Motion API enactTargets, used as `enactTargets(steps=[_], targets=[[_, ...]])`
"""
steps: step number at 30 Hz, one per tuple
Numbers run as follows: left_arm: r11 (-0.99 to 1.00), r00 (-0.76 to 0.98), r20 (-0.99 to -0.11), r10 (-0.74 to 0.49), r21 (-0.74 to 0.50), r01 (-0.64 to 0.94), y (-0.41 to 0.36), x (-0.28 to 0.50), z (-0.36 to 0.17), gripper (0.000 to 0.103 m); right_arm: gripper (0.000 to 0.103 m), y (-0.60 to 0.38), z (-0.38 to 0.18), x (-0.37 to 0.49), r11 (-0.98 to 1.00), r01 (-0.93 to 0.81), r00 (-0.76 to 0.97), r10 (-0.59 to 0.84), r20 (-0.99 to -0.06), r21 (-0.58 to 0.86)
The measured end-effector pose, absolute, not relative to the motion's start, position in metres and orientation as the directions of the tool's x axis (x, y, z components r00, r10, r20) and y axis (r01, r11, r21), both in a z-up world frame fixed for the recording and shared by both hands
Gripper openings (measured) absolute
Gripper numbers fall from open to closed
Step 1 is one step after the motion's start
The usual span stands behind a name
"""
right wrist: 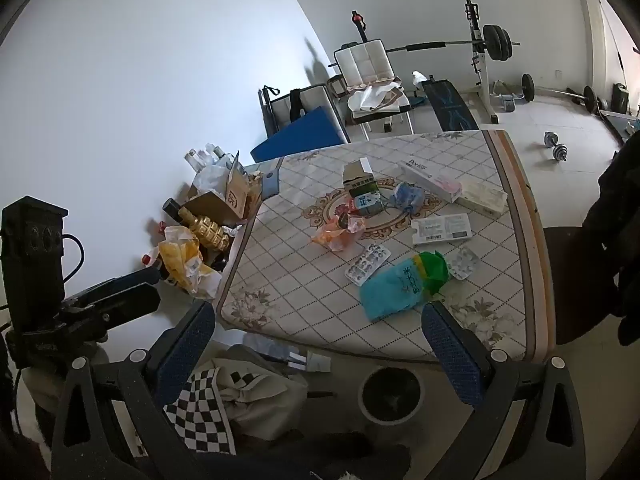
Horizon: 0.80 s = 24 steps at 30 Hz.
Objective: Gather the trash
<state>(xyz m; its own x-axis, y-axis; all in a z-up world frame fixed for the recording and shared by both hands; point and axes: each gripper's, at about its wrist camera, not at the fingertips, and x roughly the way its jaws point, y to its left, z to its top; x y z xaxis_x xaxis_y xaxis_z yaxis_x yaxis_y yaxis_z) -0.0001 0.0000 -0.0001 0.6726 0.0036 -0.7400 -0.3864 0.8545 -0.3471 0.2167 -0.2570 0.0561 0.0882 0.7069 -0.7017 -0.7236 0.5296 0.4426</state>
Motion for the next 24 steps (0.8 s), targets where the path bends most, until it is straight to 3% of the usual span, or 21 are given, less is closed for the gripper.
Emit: enactTargets(steps=[24], targets=[[0.842,0.674,-0.738,-0.036,-0.386,-0.378,0.002,-0.001,-0.002,0.103,0.103,-0.245,0.057,0.217,0.537,-0.723,0.075,0.687,-0.722,0.435]])
